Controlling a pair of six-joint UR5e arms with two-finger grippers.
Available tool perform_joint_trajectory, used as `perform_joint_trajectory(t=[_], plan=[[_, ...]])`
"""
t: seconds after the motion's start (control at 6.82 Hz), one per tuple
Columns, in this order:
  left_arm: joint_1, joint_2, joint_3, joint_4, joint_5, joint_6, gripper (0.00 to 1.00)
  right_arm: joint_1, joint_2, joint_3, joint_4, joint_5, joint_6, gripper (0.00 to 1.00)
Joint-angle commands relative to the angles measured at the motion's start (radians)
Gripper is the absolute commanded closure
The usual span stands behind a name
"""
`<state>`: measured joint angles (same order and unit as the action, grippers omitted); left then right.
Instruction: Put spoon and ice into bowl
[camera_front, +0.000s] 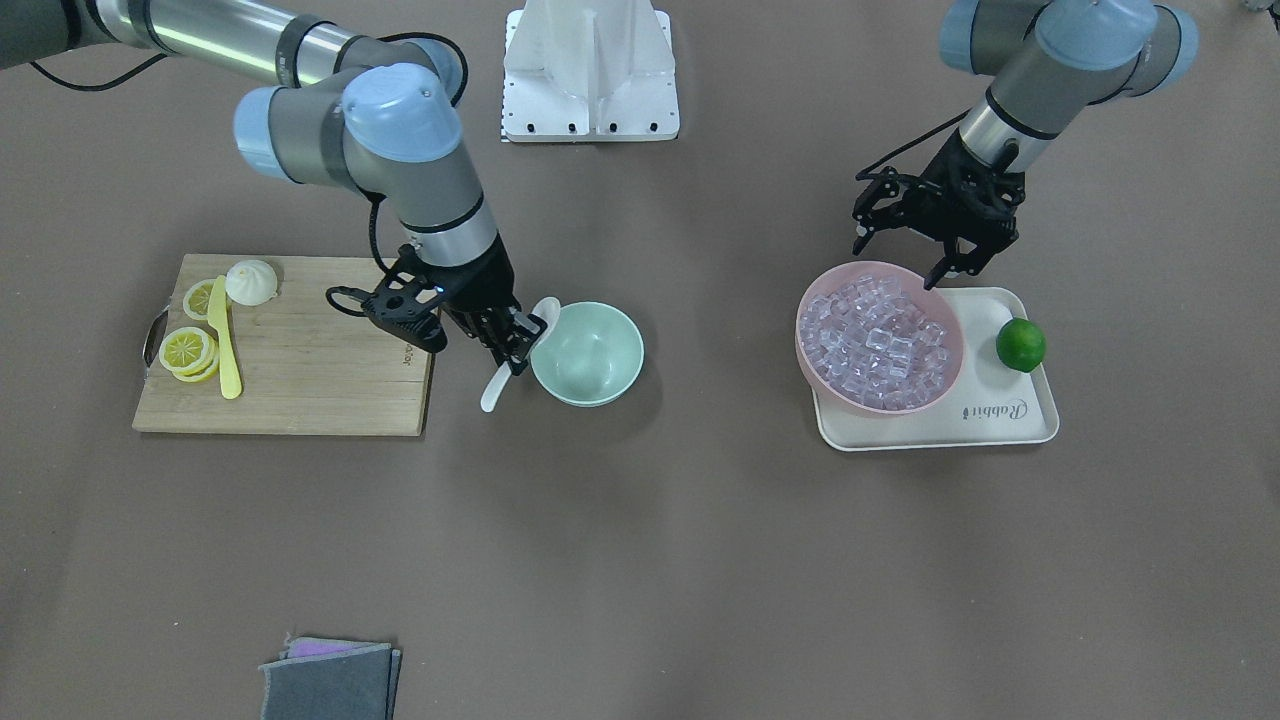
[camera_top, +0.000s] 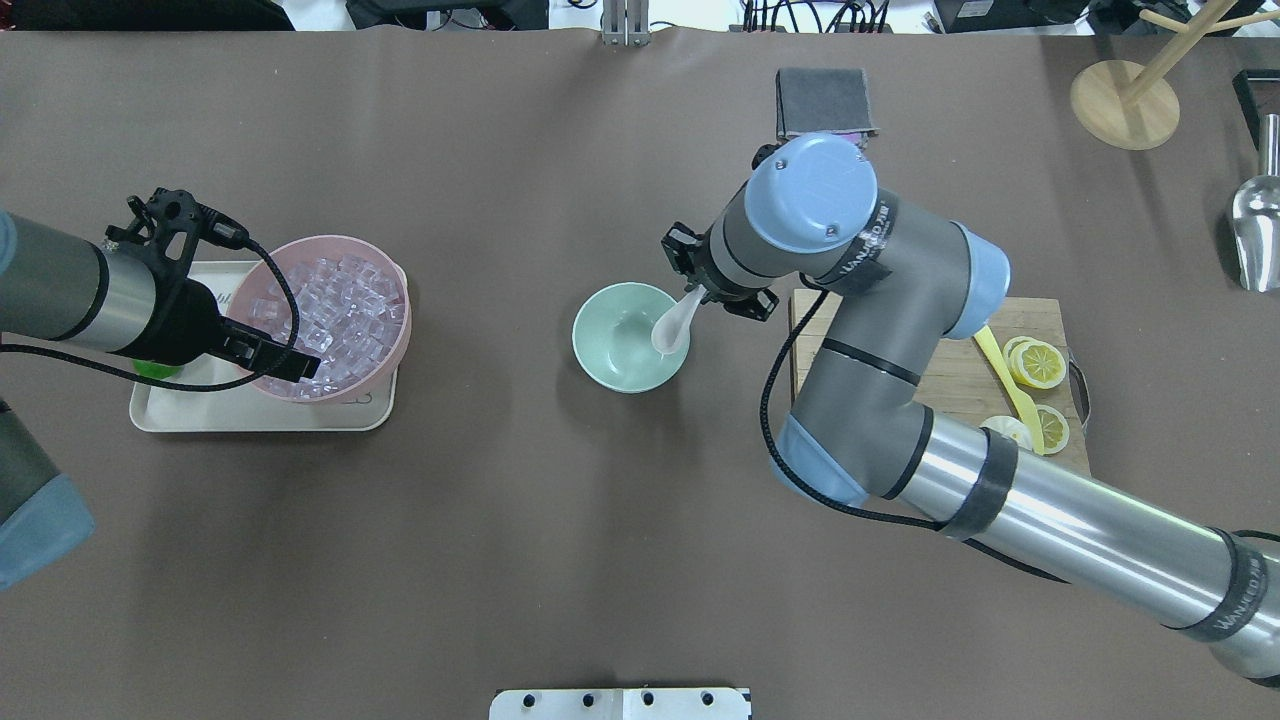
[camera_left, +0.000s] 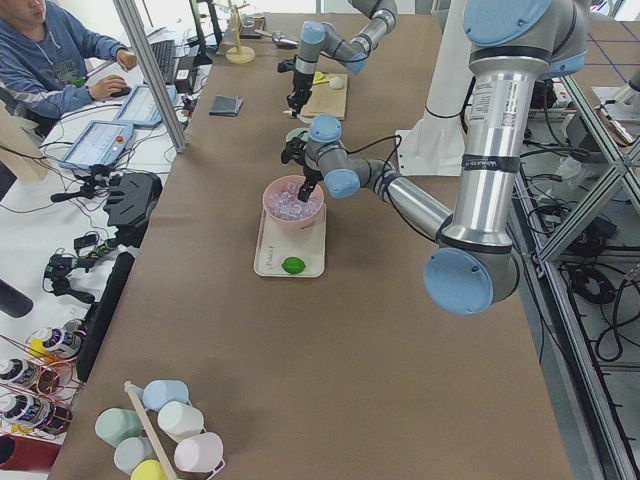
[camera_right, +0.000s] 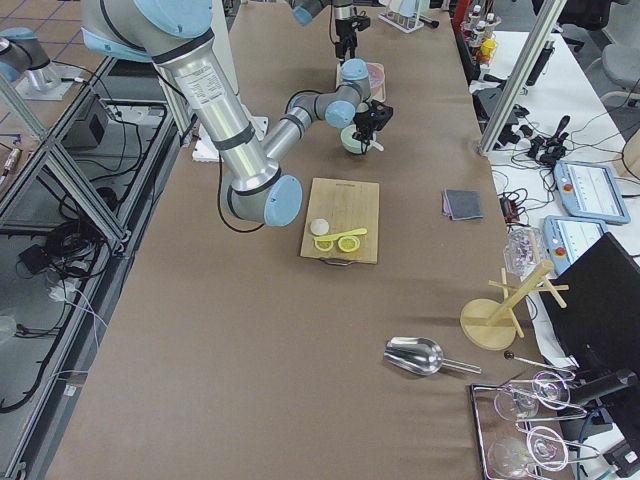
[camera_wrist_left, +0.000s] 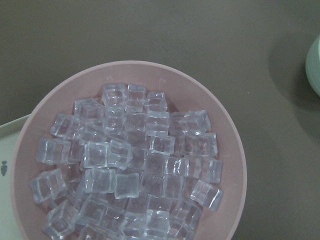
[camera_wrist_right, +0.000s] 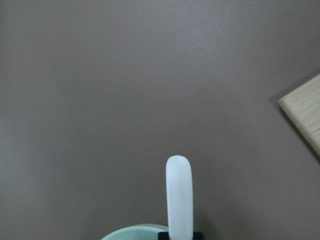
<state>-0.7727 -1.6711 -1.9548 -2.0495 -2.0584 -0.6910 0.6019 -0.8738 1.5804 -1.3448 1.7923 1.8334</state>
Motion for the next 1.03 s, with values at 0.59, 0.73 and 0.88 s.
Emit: perform_joint_trajectory(t=[0.59,0.73,0.88], plan=[[0.036,0.007,0.036,0.0,0.02,0.008,0.04,-0.039,0.067,-0.068,-0.004,-0.094,0.06,0.69],[0.036,0.007,0.04,0.0,0.026,0.013,0.06,-0.027,0.067,-0.062,-0.004,-0.084,0.043,0.01],[0.036,0.004,0.05,0.0,0.026,0.014,0.07,0.005,0.064,-0.043,-0.008,-0.026,0.008,0.0]])
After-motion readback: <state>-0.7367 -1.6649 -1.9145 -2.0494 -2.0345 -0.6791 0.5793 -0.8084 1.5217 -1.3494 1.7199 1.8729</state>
